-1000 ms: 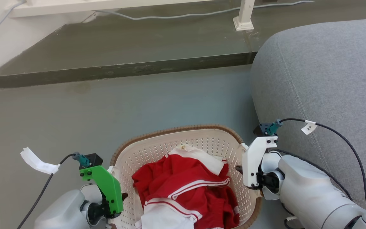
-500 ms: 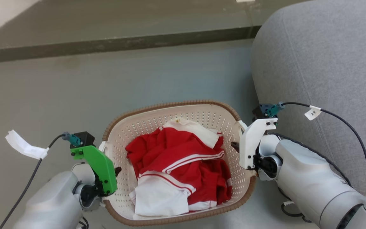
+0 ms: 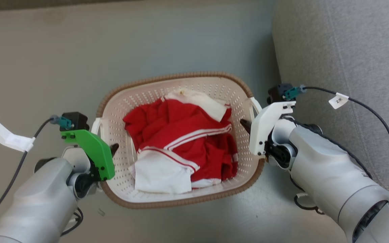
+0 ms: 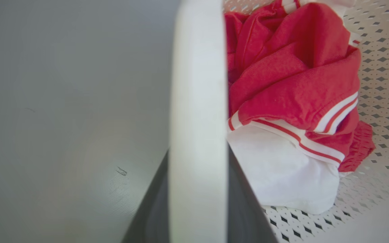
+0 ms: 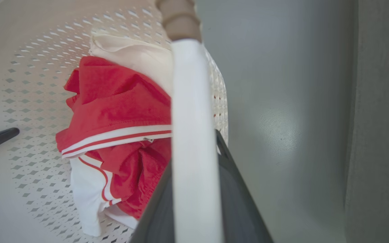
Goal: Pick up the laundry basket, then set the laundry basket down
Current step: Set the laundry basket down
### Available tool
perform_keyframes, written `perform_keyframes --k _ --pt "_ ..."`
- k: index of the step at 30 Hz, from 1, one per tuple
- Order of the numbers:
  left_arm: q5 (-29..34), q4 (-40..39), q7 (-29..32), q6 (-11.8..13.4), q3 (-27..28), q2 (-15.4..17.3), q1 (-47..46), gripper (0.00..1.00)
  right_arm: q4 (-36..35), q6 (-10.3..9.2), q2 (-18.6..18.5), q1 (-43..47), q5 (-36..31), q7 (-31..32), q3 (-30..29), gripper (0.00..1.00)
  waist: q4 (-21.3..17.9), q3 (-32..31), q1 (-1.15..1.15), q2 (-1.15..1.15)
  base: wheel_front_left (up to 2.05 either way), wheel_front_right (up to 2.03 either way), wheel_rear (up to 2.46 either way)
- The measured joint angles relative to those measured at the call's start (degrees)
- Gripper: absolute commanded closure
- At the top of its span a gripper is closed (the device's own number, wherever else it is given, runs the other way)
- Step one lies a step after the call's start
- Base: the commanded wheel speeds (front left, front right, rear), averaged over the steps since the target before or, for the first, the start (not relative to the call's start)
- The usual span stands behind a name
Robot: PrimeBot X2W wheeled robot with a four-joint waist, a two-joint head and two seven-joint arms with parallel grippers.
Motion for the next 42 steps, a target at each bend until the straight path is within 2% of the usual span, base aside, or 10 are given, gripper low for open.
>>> perform_keyframes --k 21,30,42 --pt "4.0 -1.1 -11.9 -0.2 -0.7 1.8 -4.9 1.0 -2.1 -1.26 0.1 -2.2 -0.1 -12.9 -1.1 1.0 -0.1 15.7 0.0 0.0 0.0 0.0 0.0" --pt "4.0 -1.0 -15.2 -0.4 -0.9 2.2 -5.4 1.0 -3.2 -1.47 0.1 -2.4 0.1 -15.9 -0.9 1.0 -0.2 20.7 0.01 0.0 0.0 0.0 0.0" --pt "4.3 -0.2 -18.5 -0.4 -1.9 2.7 -6.9 1.0 -4.6 -2.97 0.0 -3.4 0.7 -19.0 0.2 1.0 -0.3 26.1 0.0 0.0 0.0 0.0 0.0"
